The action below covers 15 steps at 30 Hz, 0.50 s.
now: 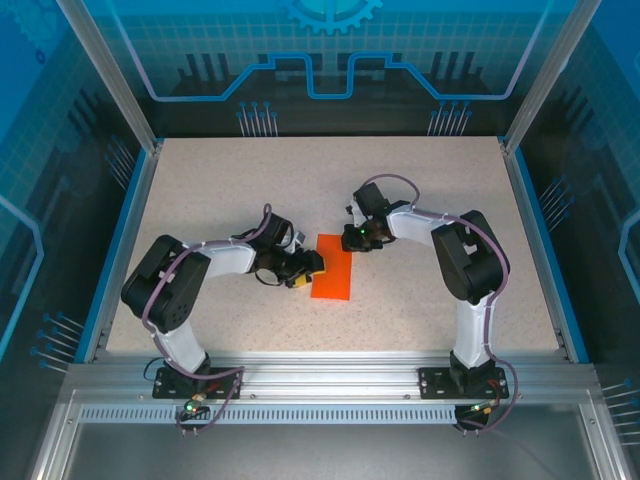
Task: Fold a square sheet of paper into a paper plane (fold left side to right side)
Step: Third fold the triangle at the center of the table.
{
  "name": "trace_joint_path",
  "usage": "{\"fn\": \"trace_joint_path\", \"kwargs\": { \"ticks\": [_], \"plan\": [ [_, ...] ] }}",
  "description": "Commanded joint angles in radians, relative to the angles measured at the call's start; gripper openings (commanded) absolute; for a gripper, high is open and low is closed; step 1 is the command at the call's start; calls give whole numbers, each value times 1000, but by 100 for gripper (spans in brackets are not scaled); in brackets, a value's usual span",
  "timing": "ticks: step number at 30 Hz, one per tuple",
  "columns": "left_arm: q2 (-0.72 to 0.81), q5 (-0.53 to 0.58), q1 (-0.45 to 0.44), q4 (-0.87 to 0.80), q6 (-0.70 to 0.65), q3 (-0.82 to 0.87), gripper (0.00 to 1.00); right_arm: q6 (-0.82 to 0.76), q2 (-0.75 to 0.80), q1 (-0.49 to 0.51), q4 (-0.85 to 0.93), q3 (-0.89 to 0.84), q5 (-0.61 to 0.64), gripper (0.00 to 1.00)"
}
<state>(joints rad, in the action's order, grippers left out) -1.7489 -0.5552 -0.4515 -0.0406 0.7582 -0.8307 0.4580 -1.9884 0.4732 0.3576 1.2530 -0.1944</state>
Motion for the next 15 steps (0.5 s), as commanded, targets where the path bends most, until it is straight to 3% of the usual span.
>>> {"fn": "trace_joint_path", "kwargs": {
  "ticks": [1, 9, 15],
  "plan": [
    [-29, -48, -22, 6, -3, -15, 57, -18, -40, 11, 46, 10, 13, 15],
    [-22, -35, -26, 11, 13, -10, 47, -18, -38, 10, 40, 3, 13, 16],
    [-1, -13, -27, -37, 28, -11, 26, -25, -7, 11, 2, -16, 16, 20]
  ]
}}
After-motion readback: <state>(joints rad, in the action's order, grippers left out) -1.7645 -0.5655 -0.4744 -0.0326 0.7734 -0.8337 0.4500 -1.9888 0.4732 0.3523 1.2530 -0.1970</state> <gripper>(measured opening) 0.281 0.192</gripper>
